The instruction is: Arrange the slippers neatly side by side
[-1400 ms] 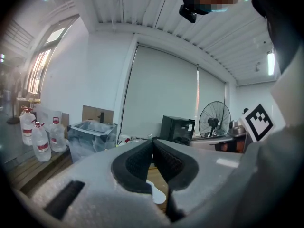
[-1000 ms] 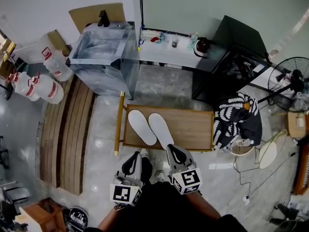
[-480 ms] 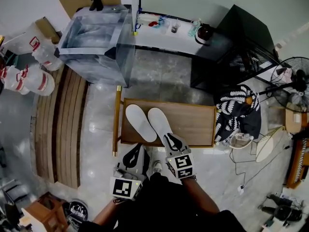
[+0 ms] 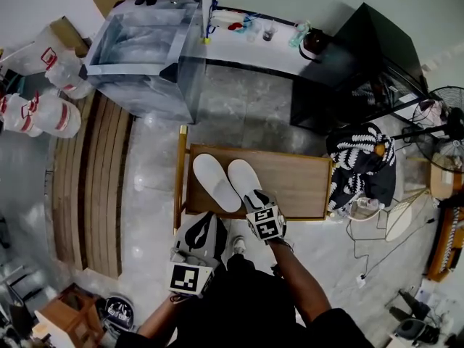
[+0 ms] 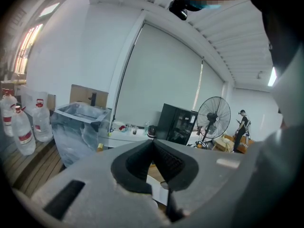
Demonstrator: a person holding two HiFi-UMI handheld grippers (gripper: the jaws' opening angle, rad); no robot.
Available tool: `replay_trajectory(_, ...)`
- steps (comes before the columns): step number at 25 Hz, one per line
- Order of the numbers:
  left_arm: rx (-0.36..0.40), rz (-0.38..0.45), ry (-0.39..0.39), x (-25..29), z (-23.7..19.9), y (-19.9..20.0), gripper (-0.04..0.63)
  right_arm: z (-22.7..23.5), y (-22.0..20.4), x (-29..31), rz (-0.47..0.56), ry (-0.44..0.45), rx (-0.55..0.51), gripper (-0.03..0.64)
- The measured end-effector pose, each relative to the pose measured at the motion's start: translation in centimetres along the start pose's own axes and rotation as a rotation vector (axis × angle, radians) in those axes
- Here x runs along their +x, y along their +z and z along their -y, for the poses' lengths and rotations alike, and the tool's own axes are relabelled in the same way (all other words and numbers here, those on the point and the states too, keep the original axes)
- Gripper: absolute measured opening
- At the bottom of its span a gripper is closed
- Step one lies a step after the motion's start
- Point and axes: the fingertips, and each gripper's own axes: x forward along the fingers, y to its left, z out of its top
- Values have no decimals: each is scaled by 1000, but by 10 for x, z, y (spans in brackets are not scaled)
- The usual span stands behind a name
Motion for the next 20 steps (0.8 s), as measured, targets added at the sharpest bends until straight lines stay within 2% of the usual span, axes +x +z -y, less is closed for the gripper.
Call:
replay_trajectory(5,0,-26,4,-1,-11,-6,17,8,-18,31,-88,-13,-52,118)
replay_trajectory(15,-4,-50,-20,4,-22,-8,17,15,-40,57,-185,-31,-44,115)
replay_trajectory(20,-19,-67,-34,6,-29,-10,17,15,-42,63,-205,-38,-28,71)
